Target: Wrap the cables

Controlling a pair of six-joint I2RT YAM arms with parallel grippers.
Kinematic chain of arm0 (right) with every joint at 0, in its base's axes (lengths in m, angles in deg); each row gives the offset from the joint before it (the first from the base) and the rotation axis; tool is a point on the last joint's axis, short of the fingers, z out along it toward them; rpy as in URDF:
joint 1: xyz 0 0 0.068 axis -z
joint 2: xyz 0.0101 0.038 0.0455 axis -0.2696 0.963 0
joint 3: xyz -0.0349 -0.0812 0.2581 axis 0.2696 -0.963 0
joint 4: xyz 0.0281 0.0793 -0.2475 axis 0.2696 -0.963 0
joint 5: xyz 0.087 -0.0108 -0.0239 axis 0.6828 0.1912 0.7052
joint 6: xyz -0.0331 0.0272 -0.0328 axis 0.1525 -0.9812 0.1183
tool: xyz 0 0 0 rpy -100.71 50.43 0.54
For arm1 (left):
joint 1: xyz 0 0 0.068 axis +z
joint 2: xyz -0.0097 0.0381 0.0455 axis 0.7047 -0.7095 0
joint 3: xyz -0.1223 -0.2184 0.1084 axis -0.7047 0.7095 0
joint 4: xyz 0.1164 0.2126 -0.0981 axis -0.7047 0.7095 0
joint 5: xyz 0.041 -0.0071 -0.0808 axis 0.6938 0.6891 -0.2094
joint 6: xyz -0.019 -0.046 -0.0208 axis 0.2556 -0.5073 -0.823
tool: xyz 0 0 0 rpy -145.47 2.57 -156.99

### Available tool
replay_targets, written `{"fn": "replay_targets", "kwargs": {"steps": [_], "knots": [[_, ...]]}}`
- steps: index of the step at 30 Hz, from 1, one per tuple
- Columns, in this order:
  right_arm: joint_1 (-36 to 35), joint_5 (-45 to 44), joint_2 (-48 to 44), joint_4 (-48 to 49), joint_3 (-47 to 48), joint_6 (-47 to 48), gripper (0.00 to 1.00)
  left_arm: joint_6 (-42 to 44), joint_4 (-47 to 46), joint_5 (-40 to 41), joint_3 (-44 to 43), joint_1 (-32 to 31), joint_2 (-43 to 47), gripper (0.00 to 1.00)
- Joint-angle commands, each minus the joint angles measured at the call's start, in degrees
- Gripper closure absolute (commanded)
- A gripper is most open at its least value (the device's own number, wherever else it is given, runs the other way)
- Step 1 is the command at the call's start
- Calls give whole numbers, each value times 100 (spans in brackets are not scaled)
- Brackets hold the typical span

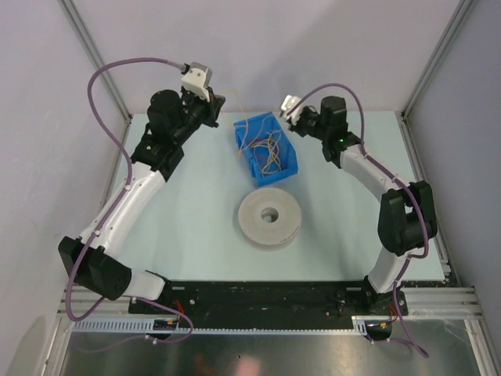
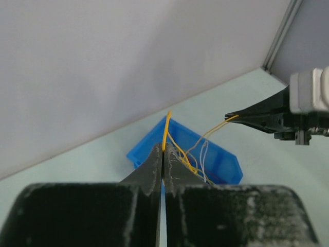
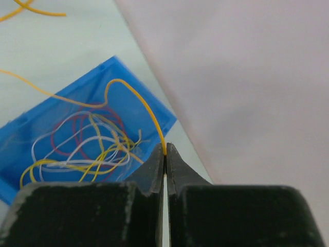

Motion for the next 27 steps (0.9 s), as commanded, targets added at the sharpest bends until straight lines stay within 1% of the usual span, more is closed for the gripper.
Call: {"fn": "replay_targets", "kwargs": {"steps": [1, 5, 8, 12, 13, 15, 19, 24, 27], "knots": [[-397, -676, 179, -1245, 143, 2053, 100, -257, -191, -245, 592, 43, 254, 100], [-311, -1429, 446, -752, 73, 2652, 100, -475, -132, -384, 1056, 57, 251, 100], [-118, -1773, 545, -244, 34, 3204, 100, -563, -93, -433, 1281, 83, 243, 100], [267, -1912, 539, 292, 37, 3822, 100, -576, -91, -431, 1471, 124, 231, 100], [355, -1888, 540, 304, 37, 3924, 100, -581, -90, -437, 1492, 142, 219, 100], [514, -1736, 575, 29, 33, 4059, 100, -599, -89, -445, 1517, 182, 168, 100], [591, -1575, 797, -451, 29, 3792, 100, -613, -84, -530, 1503, 231, 25, 100], [527, -1038, 1089, -652, 16, 3133, 100, -620, -84, -671, 1503, 260, -34, 100], [450, -731, 1177, -983, -20, 2830, 100, -606, -88, -696, 1531, 288, -22, 100]]}}
